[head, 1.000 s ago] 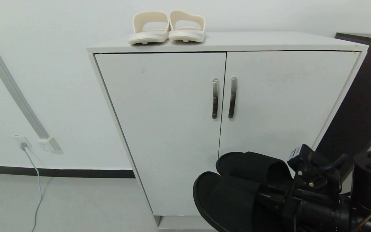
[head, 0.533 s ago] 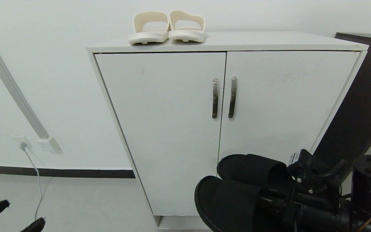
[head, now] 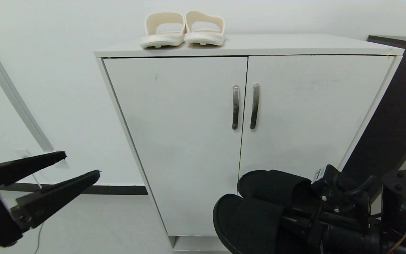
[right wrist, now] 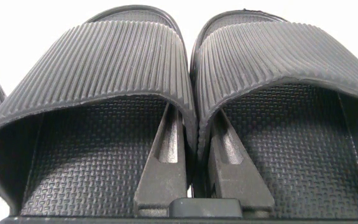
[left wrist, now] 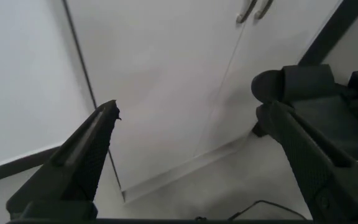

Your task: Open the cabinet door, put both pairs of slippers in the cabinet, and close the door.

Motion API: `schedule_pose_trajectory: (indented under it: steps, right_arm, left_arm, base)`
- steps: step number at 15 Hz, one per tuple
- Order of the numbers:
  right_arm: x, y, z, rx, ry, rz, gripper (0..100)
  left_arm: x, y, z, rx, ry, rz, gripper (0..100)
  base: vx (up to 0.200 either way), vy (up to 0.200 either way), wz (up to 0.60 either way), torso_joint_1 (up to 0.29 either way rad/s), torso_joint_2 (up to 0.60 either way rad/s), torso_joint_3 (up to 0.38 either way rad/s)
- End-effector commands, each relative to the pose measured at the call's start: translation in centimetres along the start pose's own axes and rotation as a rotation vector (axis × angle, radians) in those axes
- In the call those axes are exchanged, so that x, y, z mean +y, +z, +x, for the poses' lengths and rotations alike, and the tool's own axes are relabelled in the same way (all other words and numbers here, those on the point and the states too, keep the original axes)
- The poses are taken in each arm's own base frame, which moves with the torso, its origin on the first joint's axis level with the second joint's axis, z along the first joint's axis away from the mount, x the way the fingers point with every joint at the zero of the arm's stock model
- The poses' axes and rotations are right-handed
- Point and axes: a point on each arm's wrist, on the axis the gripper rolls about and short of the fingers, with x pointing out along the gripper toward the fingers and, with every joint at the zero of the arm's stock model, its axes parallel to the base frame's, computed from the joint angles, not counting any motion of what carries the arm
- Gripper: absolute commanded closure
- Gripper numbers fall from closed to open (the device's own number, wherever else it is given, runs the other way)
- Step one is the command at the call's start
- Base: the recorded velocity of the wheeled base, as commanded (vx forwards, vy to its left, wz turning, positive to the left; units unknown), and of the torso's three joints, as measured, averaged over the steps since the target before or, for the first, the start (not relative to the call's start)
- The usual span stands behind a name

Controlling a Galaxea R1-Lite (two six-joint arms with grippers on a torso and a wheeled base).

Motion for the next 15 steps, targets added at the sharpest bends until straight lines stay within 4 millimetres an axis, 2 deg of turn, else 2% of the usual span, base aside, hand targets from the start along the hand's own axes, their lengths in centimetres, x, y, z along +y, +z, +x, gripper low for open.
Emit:
schedule_pose_trajectory:
  steps: [1,5,9,12,15]
  right_arm:
    - [0.0,0.0,0.0,-0.001,0.001,0.000,100]
    - [0.0,-0.2,0.1,0.009,0.001,0.001,100]
    - [0.0,-0.1,0.0,0.003,-0.001,0.001,100]
    - [0.0,-0.2,0.1,0.009,0.001,0.000,100]
    - [0.0,-0.4,0.1,0.018,0.002,0.001,100]
  left_arm:
    - [-0.2,1.3,3.4,0.055,-0.059,0.000,0]
    - [-0.8,3.9,7.4,0.032,-0.141,0.018,0]
    - [-3.6,5.9,10.8,-0.007,-0.287,0.044,0]
    - [-6.4,6.3,13.2,0.011,-0.396,0.033,0]
    - [-8.0,6.8,14.9,0.023,-0.456,-0.005,0]
  base:
    - [0.000,0.000,0.00,0.000,0.00,0.000]
    - [0.000,0.000,0.00,0.000,0.00,0.000]
    - [0.000,0.000,0.00,0.000,0.00,0.000]
    - [0.000,0.000,0.00,0.000,0.00,0.000]
    - [0.000,0.000,0.00,0.000,0.00,0.000]
